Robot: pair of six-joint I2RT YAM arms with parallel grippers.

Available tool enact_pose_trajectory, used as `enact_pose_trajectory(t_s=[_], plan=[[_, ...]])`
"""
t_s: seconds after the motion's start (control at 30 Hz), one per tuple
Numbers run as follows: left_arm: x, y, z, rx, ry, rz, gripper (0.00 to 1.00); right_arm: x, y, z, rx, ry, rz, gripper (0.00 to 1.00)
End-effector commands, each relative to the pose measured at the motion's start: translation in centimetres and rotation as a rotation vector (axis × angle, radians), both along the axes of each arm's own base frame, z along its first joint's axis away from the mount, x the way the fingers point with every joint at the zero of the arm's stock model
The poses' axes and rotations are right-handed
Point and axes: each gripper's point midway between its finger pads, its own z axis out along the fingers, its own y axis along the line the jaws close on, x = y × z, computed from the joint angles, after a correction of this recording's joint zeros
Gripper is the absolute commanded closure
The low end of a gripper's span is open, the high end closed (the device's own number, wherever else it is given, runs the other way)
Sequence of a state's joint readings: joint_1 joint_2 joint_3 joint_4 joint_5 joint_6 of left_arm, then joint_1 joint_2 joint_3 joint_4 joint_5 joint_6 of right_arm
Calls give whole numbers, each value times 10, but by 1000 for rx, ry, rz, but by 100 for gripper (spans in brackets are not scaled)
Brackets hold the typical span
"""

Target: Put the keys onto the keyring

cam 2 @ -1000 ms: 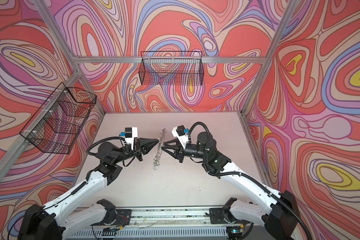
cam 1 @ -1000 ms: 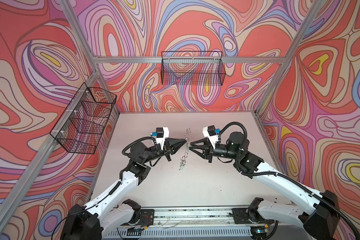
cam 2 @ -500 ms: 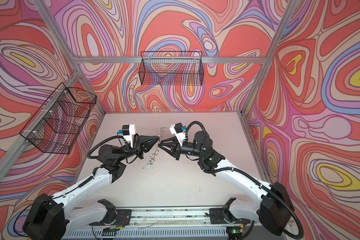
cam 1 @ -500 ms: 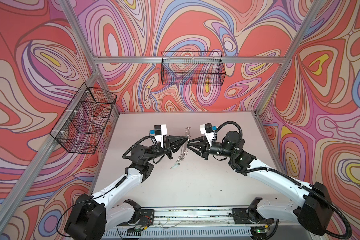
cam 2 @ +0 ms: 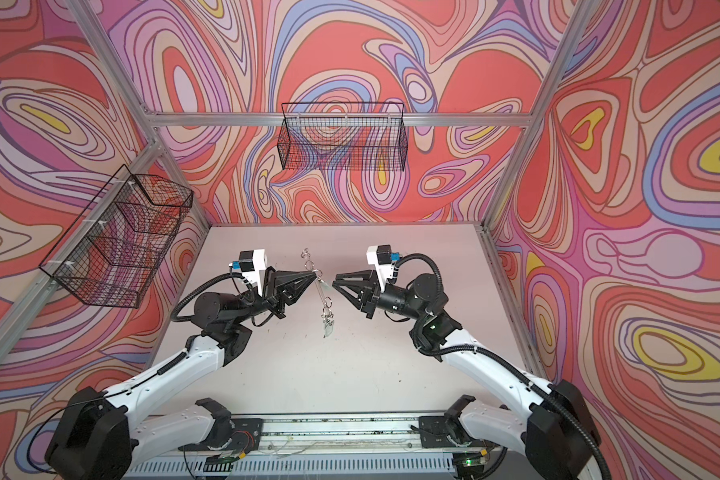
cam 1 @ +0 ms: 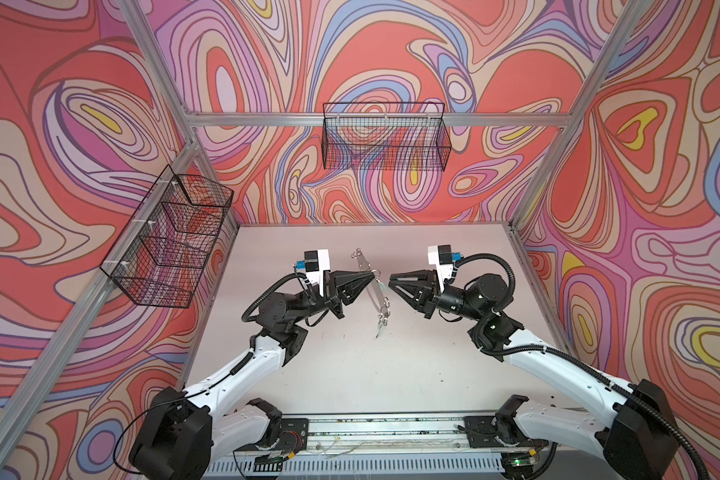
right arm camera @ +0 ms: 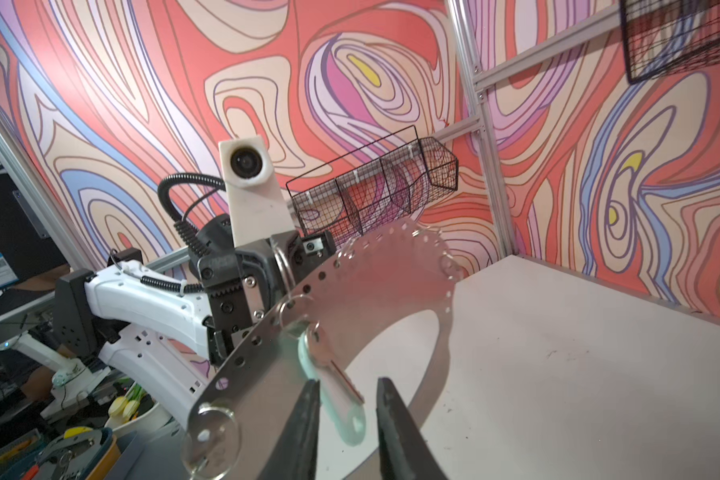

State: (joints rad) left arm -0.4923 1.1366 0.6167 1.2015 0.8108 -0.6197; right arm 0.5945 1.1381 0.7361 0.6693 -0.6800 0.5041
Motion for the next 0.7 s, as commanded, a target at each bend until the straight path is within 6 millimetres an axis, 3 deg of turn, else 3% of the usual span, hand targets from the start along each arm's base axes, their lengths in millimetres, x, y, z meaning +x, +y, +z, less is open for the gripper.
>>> enact_pose_trajectory(t_s=[0.0, 0.3, 0.47, 0.67], plan=[[-15, 6, 17, -52, -78, -17, 100, -12, -1, 27, 101, -24, 80, 73], [-12, 4, 18, -52, -58, -18, 100, -6, 12, 11, -3, -35, 70, 69], [-10, 3, 17, -47, -50, -17, 100, -12, 32, -4, -154, -89, 16, 66], [-8, 2, 15, -38, -45, -14, 100, -9, 36, -12, -182, -102, -28, 65]])
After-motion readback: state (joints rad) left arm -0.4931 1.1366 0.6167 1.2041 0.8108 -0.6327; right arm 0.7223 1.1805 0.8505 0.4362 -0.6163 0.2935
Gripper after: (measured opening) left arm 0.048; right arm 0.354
